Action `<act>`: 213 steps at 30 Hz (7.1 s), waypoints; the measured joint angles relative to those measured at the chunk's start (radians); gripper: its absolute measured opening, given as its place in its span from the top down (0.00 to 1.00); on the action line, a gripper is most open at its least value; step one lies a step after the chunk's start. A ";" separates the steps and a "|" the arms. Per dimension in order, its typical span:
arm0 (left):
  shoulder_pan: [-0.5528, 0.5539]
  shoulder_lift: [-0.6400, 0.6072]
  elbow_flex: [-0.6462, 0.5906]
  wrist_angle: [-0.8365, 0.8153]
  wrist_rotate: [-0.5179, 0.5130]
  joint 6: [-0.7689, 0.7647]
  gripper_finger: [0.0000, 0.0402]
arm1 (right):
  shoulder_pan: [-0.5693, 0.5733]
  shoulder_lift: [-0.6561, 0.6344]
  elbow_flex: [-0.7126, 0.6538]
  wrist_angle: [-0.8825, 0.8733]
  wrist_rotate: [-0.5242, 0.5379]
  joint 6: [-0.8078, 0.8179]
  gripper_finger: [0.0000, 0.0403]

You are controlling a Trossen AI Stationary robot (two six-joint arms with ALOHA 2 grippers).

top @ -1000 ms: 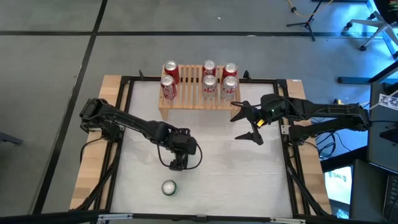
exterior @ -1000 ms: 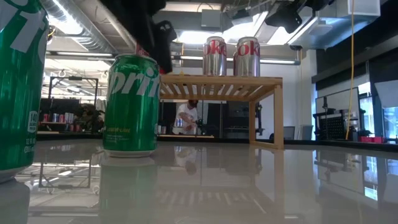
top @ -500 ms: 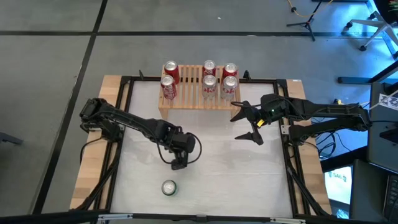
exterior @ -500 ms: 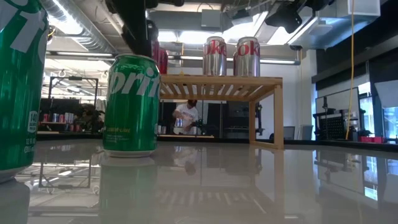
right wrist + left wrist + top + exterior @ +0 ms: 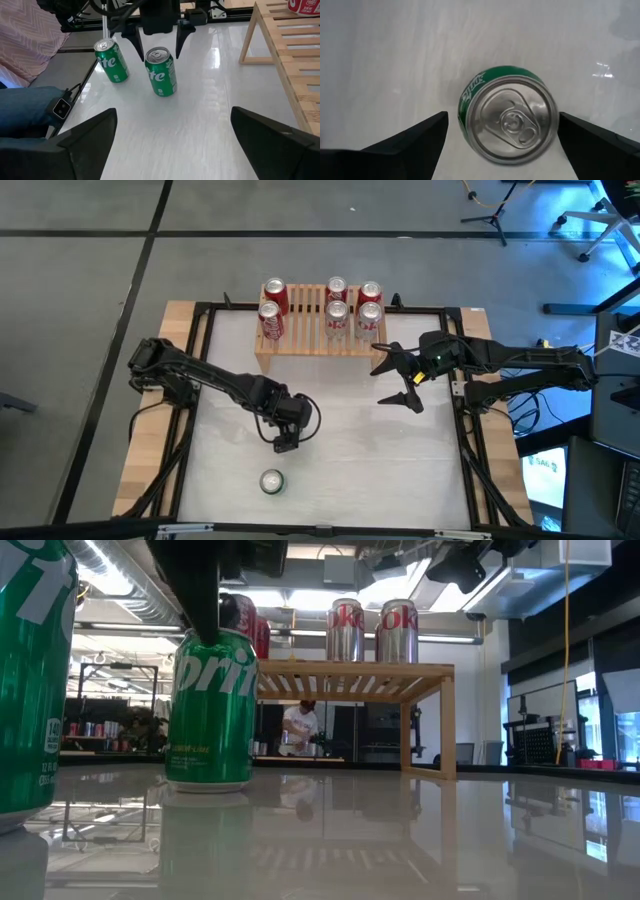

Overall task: Place canned beverage on shelf
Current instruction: Put the top green soda can on the shelf

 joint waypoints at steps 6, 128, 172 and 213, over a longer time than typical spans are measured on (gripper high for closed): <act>-0.001 0.000 -0.032 0.024 0.000 0.006 0.11 | 0.000 0.000 0.000 0.000 0.000 0.000 0.04; 0.670 0.000 0.590 -0.280 0.237 0.383 0.29 | 0.000 0.001 0.000 0.000 0.001 -0.001 0.04; 0.821 0.000 0.590 -0.174 0.185 0.510 0.29 | 0.000 0.001 0.000 0.000 0.038 -0.001 0.04; 0.734 0.051 0.592 -0.279 0.187 0.507 0.29 | 0.000 0.002 0.000 0.002 0.038 -0.001 0.04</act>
